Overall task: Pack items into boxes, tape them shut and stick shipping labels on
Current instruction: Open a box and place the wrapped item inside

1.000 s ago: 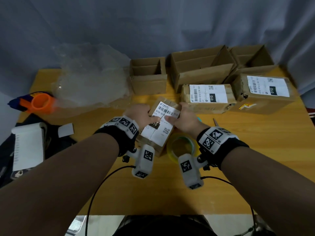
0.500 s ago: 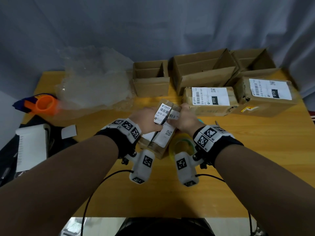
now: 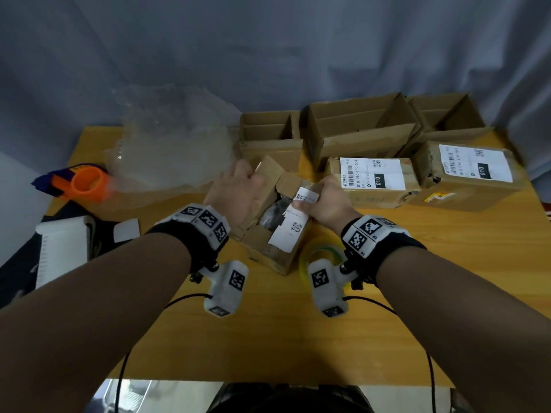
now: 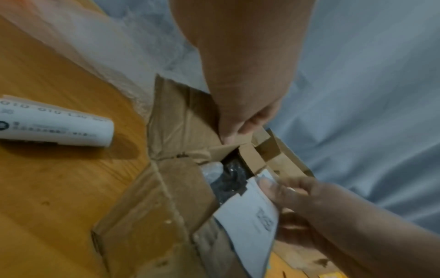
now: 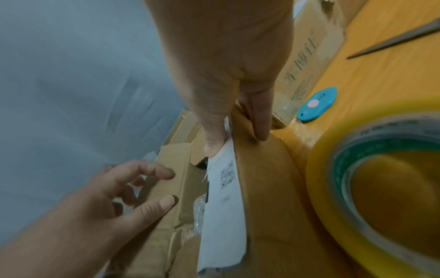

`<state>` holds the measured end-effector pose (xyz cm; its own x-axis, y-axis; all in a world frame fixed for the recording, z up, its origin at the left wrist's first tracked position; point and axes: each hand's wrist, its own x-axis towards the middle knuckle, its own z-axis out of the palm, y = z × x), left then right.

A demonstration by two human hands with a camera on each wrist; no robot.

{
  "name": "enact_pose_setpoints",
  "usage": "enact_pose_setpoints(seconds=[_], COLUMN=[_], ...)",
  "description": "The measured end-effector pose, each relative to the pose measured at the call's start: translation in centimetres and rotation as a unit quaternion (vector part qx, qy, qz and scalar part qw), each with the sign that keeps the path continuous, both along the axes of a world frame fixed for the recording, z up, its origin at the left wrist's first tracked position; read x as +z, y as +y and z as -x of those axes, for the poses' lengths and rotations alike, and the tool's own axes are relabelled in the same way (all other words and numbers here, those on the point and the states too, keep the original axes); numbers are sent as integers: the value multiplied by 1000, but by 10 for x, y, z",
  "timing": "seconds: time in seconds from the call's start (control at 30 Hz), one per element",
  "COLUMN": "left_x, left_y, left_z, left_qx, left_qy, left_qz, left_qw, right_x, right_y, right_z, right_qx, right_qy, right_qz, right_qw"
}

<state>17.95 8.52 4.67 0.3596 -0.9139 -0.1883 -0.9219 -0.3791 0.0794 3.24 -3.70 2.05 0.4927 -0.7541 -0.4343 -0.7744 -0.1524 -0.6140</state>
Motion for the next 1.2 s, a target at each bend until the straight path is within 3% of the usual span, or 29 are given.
enact_pose_setpoints(seconds=[0.1, 0.17, 0.23, 0.3, 0.37, 0.43, 0.5, 0.6, 0.67, 0.93, 1.03, 1.2], left_x=[12, 13, 12, 9, 6, 6, 3, 2, 3, -10, -10, -23], left_y=[1, 4, 8, 10, 9, 6, 7, 10, 13, 30, 30, 26], left_z=[5, 1, -7, -10, -11, -9, -4, -1, -6, -14, -12, -9], left_qx=[-57, -68, -74, -70, -53, -32, -37, -124, -150, -87, -70, -66], left_qy=[7, -9, -10, 54, 99, 91, 31, -111, -122, 79, 109, 142], left_qz=[16, -33, -114, -144, -109, -62, -40, 6, 35, -151, -171, -201], left_qw=[998, 997, 991, 986, 988, 993, 998, 986, 980, 981, 977, 967], right_x=[15, 25, 30, 31, 33, 35, 36, 37, 38, 38, 34, 26], right_y=[-6, -9, -11, -10, -8, -7, -6, -4, -3, 5, 7, -3], right_z=[1, 3, 3, 4, 4, 5, 6, 7, 9, 11, 14, 39], right_qx=[123, 292, 440, 503, 510, 503, 499, 486, 480, 441, 434, 495], right_qy=[42, 49, 85, 129, 135, 126, 124, 117, 116, 108, 117, 112], right_qz=[141, 219, 203, 168, 185, 222, 247, 250, 249, 304, 333, 290], right_qw=[981, 930, 871, 838, 829, 825, 821, 829, 833, 837, 829, 811])
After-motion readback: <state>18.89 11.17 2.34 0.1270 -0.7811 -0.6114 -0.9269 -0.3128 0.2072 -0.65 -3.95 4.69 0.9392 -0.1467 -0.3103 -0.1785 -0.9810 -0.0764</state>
